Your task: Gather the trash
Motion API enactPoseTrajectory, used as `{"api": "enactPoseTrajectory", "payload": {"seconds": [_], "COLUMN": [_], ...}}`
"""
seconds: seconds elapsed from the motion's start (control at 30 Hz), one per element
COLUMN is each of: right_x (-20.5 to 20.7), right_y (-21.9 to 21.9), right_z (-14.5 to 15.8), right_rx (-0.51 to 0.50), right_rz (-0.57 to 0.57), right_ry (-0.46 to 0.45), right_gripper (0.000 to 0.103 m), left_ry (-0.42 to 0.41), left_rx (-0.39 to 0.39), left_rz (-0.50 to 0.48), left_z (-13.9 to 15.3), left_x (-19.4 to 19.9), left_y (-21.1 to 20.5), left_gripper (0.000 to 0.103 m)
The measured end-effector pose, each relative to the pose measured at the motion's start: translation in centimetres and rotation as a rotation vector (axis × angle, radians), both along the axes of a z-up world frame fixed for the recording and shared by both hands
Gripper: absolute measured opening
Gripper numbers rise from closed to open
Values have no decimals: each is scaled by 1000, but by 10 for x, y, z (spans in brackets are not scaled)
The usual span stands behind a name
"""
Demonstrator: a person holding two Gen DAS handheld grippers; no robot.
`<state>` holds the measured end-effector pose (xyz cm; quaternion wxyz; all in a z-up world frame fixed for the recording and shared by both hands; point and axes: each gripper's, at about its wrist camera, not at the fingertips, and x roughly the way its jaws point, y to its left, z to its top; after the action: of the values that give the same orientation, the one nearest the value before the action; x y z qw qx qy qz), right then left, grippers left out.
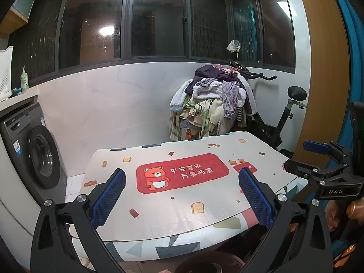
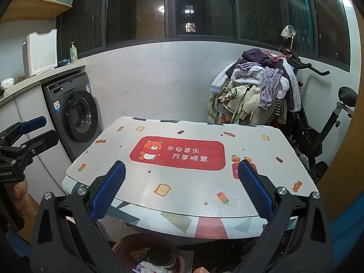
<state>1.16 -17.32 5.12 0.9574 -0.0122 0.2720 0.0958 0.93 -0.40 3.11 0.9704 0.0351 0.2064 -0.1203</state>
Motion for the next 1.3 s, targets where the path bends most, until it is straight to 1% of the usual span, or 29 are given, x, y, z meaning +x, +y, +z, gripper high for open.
{"api": "enactPoseTrajectory", "payload": {"seconds": [0.67,1.3], "right_x": [-1,0], "right_y": [-4,-10], "right_z": [-7,-3], "right_rx": [0,1], "right_rz": [-14,-36], "right_ry": [6,-1], "right_gripper": [97,97], "left_ry": [-1,-4], "left_rx": [14,12], "left_rz": [13,11], "left_z": [-6,-7], "left_x": [3,2], "left_y": [1,2], "left_gripper": [97,97]}}
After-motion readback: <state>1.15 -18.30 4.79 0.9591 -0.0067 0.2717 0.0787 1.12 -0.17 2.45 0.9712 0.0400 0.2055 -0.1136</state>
